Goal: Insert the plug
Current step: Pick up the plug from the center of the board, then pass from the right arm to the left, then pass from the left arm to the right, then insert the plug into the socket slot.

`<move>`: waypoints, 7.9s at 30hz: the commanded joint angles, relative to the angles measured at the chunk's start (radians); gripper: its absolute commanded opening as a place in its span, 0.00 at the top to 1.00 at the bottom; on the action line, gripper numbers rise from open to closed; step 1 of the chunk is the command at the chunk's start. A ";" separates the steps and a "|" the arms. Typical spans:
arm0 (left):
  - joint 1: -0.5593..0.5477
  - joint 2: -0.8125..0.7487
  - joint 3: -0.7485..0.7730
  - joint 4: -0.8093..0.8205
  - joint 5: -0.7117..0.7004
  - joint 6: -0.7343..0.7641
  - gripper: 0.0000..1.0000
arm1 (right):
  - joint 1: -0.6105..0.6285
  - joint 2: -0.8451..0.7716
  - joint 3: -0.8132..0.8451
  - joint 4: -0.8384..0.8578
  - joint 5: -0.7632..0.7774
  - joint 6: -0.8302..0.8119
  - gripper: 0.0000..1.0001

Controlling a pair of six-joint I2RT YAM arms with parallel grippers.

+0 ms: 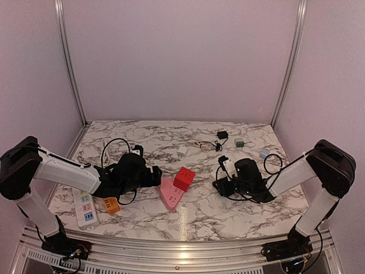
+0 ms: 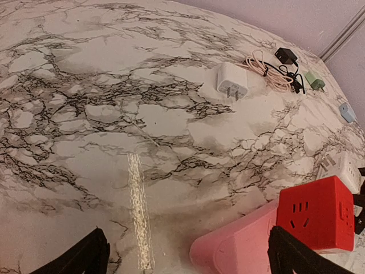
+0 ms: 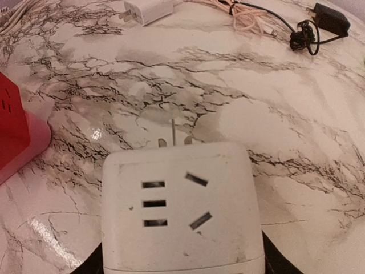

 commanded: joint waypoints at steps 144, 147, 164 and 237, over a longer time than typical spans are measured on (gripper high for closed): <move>-0.348 -0.170 -0.063 0.462 0.362 1.520 0.68 | 0.225 -0.504 0.041 -0.042 -0.725 0.457 0.21; -0.349 -0.169 -0.065 0.467 0.363 1.521 0.68 | 0.224 -0.497 0.040 -0.047 -0.721 0.449 0.20; -0.349 -0.177 -0.076 0.484 0.356 1.529 0.68 | 0.224 -0.429 0.009 -0.001 -0.736 0.445 0.19; 0.280 -0.123 -0.102 0.262 0.571 0.116 0.01 | 0.391 0.075 0.896 -1.171 -0.027 -0.196 0.75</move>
